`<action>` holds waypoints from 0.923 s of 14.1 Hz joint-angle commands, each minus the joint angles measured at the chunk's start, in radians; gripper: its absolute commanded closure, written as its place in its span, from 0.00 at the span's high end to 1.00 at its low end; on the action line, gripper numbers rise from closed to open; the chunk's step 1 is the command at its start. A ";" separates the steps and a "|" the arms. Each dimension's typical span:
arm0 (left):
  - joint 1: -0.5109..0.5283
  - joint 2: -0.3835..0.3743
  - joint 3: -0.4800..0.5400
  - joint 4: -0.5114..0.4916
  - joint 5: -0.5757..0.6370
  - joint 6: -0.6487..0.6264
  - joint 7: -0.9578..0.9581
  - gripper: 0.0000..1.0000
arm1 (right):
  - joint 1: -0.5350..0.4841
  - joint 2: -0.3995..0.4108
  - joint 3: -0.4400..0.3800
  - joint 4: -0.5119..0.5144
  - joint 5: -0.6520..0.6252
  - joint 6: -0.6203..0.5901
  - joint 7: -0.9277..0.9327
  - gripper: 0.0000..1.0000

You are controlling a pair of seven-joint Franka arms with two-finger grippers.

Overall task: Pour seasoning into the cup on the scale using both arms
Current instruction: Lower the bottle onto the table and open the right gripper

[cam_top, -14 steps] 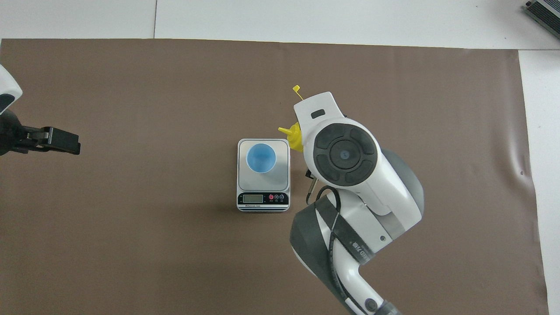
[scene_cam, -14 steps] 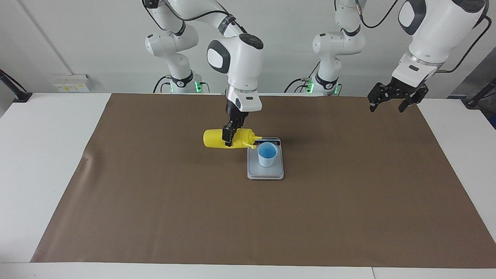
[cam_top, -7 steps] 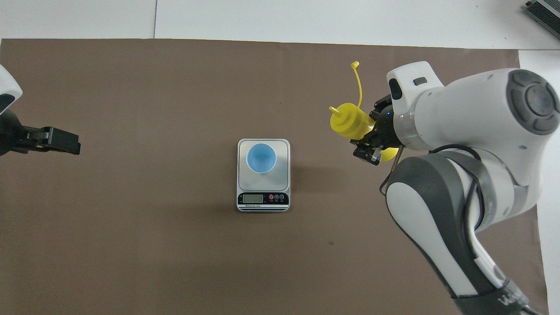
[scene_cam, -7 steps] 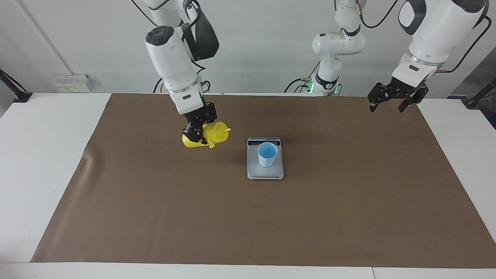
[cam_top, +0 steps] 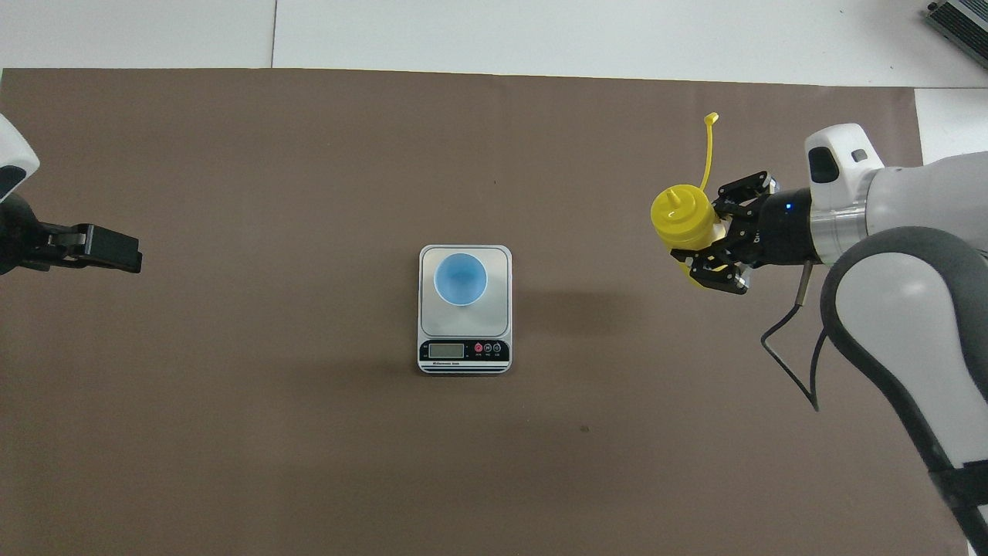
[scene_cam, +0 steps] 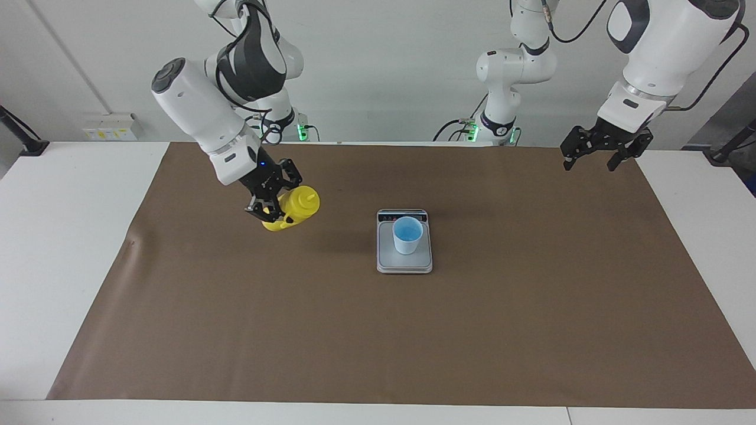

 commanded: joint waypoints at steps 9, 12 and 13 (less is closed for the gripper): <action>0.010 -0.030 -0.005 -0.034 0.017 0.010 0.008 1.00 | -0.211 -0.059 0.009 -0.374 0.506 0.092 -0.696 0.00; 0.010 -0.030 -0.005 -0.034 0.017 0.010 0.008 1.00 | -0.263 -0.028 0.011 -0.408 0.563 0.074 -0.844 0.00; 0.010 -0.030 -0.005 -0.034 0.017 0.010 0.008 1.00 | -0.277 -0.027 0.011 -0.416 0.568 0.071 -0.849 0.00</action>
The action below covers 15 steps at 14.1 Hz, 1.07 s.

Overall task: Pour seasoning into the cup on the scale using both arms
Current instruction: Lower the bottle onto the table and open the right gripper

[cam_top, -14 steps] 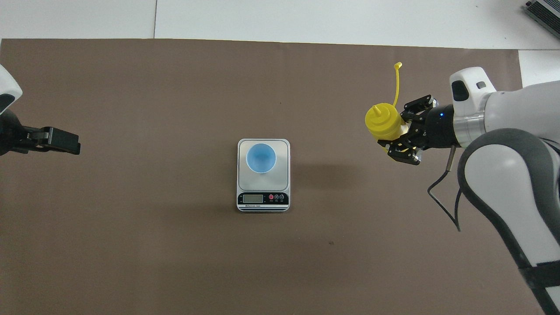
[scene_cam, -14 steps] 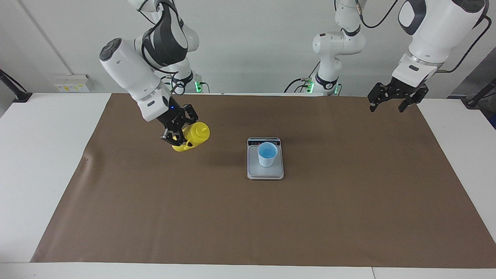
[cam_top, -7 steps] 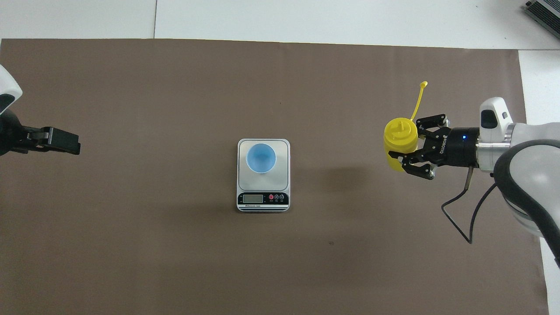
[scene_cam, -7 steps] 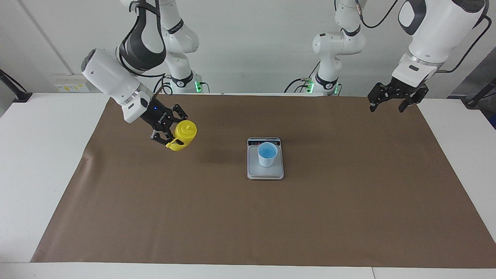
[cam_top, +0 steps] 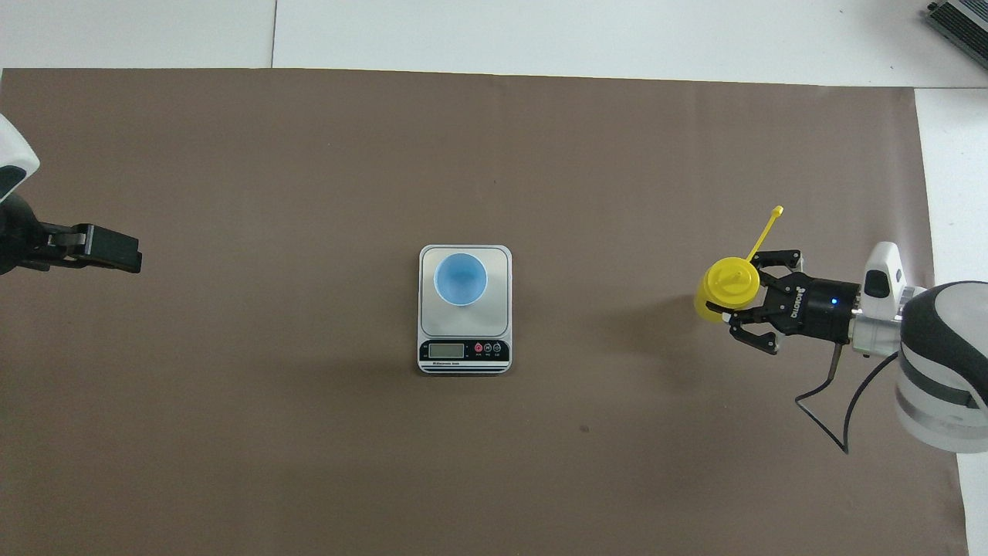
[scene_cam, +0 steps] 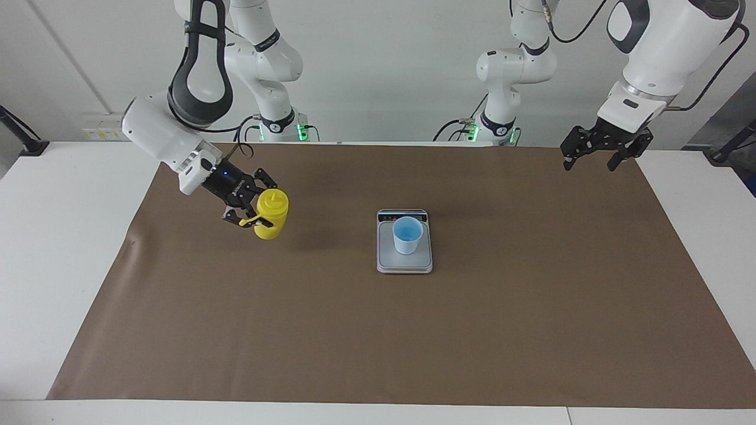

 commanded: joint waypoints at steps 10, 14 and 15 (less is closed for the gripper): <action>0.010 -0.030 -0.005 -0.034 0.017 0.010 0.008 1.00 | -0.052 0.049 0.013 -0.036 0.147 -0.036 -0.155 0.20; 0.010 -0.030 -0.005 -0.034 0.017 0.010 0.008 1.00 | -0.052 0.051 0.012 -0.036 0.147 -0.031 -0.157 1.00; 0.010 -0.030 -0.005 -0.034 0.017 0.010 0.008 1.00 | -0.052 0.051 0.012 -0.036 0.146 -0.031 -0.158 1.00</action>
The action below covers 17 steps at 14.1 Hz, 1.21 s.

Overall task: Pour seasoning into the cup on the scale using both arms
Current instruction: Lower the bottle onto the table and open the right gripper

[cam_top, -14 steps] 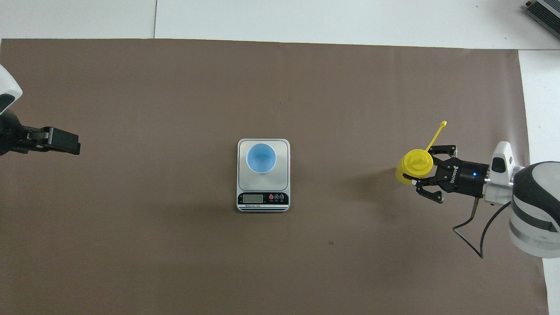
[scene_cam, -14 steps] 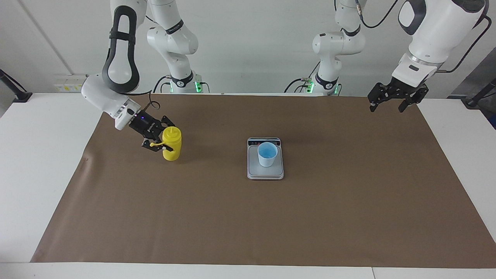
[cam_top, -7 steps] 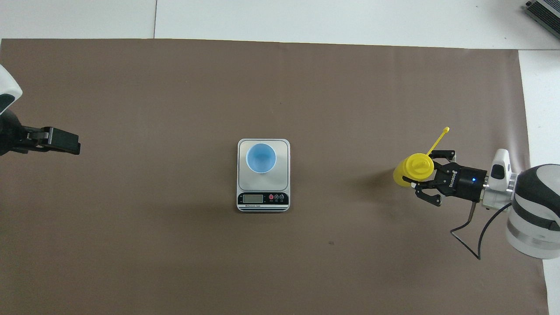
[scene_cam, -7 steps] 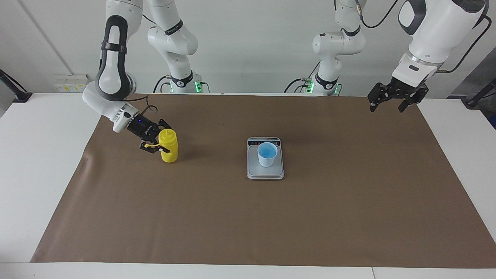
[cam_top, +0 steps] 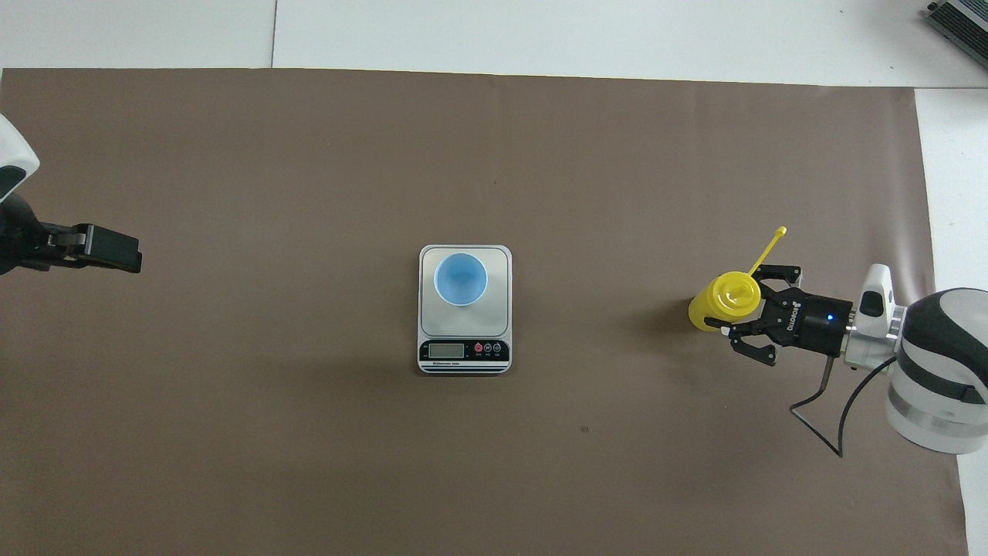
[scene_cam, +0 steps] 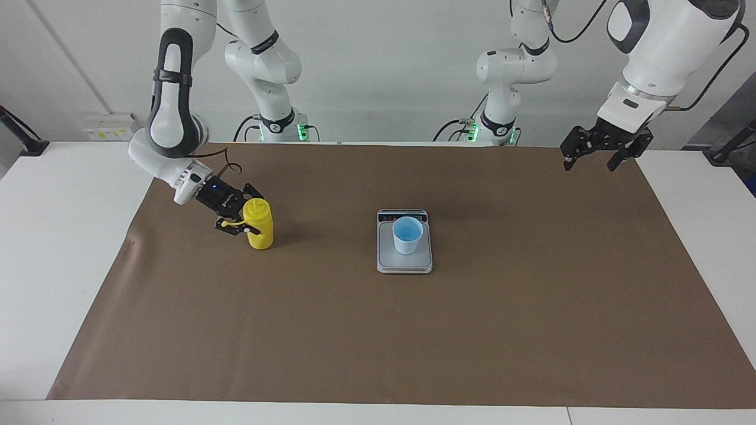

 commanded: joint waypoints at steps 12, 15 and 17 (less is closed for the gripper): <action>0.010 -0.030 -0.005 -0.034 0.017 0.010 0.008 1.00 | -0.050 -0.045 -0.008 0.086 -0.442 0.096 0.101 1.00; 0.010 -0.030 -0.005 -0.034 0.017 0.010 0.008 1.00 | -0.047 -0.103 -0.006 0.103 -0.593 0.094 0.308 1.00; 0.010 -0.030 -0.005 -0.034 0.017 0.010 0.008 1.00 | -0.028 -0.163 0.001 0.114 -0.720 0.086 0.498 1.00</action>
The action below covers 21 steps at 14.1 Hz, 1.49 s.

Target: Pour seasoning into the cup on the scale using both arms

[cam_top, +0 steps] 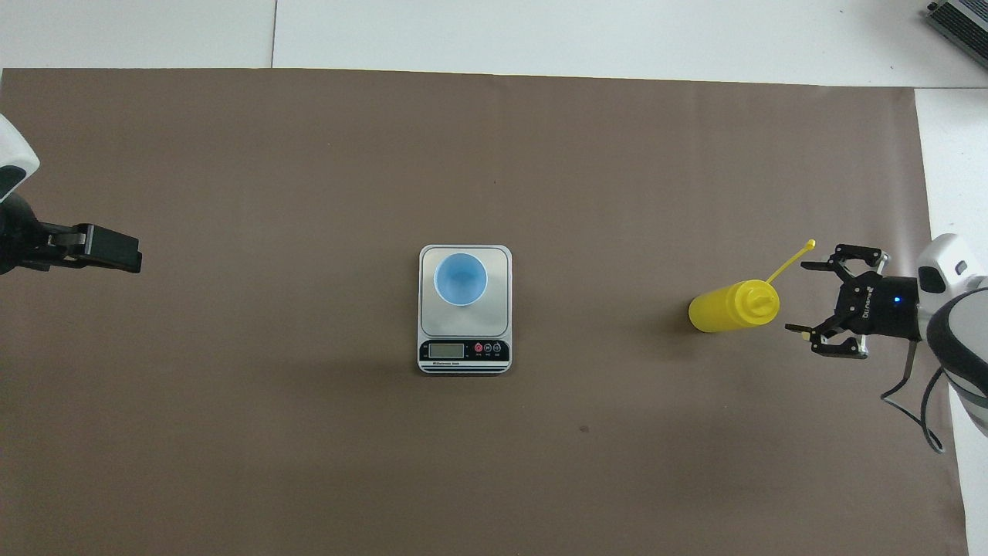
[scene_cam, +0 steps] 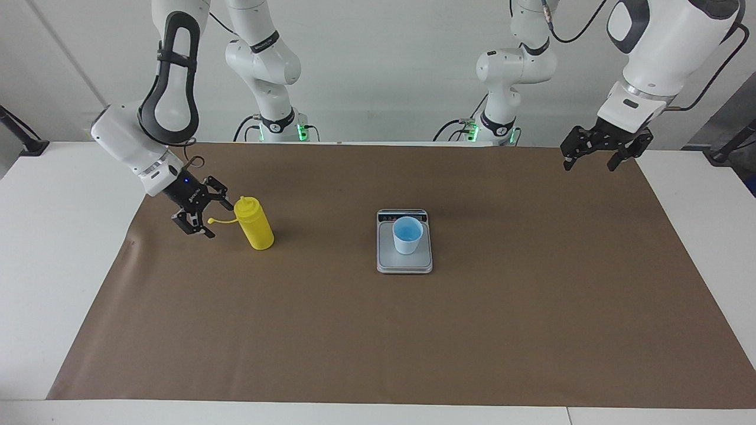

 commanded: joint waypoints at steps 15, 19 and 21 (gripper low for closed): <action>0.010 -0.030 -0.005 -0.034 0.017 0.010 0.008 1.00 | 0.308 -0.136 0.025 0.219 -0.555 -0.283 1.593 1.00; 0.010 -0.030 -0.005 -0.034 0.017 0.010 0.008 1.00 | 0.348 -0.072 0.025 0.377 -0.699 -0.364 1.745 1.00; 0.010 -0.030 -0.005 -0.034 0.017 0.010 0.008 1.00 | 0.348 -0.011 0.025 0.513 -0.699 -0.471 1.790 1.00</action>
